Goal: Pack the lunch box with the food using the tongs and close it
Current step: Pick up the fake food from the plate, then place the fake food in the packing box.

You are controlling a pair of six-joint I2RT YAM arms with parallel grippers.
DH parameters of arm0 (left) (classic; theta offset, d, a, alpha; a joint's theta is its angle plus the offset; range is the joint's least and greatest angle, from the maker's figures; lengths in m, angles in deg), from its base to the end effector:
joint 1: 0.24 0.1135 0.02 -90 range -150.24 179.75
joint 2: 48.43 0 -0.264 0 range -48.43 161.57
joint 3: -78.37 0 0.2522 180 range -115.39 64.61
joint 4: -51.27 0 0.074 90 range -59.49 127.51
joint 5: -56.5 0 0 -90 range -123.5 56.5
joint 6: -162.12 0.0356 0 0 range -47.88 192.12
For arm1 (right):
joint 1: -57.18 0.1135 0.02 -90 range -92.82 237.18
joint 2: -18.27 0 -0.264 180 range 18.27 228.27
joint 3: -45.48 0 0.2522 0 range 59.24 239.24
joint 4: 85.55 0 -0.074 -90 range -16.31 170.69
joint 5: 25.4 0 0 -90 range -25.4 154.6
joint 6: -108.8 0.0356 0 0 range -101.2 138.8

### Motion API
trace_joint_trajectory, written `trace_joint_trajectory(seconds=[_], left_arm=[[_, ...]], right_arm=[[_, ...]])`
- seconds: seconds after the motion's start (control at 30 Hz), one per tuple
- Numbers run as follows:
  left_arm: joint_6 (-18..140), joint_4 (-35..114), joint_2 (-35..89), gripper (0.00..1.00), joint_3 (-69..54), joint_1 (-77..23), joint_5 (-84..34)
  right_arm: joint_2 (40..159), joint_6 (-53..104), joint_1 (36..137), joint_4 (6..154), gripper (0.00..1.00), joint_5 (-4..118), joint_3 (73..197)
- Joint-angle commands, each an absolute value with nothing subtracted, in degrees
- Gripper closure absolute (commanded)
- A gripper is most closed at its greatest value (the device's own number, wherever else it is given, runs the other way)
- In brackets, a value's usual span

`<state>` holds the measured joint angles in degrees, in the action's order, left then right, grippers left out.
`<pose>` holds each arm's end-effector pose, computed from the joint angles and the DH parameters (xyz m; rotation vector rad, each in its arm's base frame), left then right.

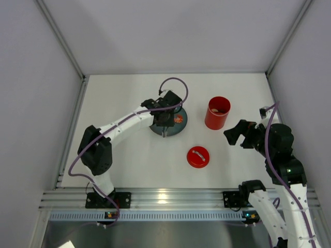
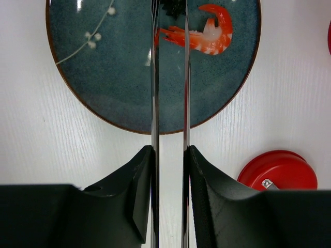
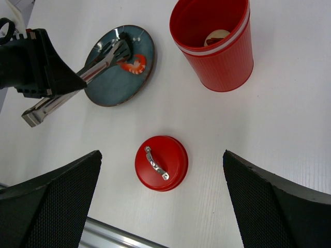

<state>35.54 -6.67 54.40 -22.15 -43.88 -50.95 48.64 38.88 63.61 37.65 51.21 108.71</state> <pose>0.2854 -0.2574 0.2670 0.0533 2.5520 -0.1371 0.1018 0.0198 0.3397 0.0865 2.0137 0.5292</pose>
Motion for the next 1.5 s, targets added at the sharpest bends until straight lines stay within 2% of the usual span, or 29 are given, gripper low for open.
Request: trace_joint_trajectory(seconds=[0.0, 0.6, 1.1, 1.47], left_arm=[[34.9, -6.0, 49.1, 0.78, -21.2, -43.5, -52.4], [36.7, -7.3, 42.5, 0.85, -21.4, -45.0, -52.7], [42.4, -7.6, 49.1, 0.84, -44.2, -57.3, -52.7], [44.6, 0.2, 53.1, 0.83, -45.4, -59.3, -47.3]], right_arm=[[48.0, 38.4, 63.1, 39.6, 0.01, 50.7, 108.4], [48.1, 38.8, 63.1, 39.7, 0.01, 50.4, 108.4], [48.3, 38.8, 63.2, 38.3, 0.0, 52.1, 110.5], [48.6, 38.4, 63.1, 37.2, 0.01, 52.9, 111.9]])
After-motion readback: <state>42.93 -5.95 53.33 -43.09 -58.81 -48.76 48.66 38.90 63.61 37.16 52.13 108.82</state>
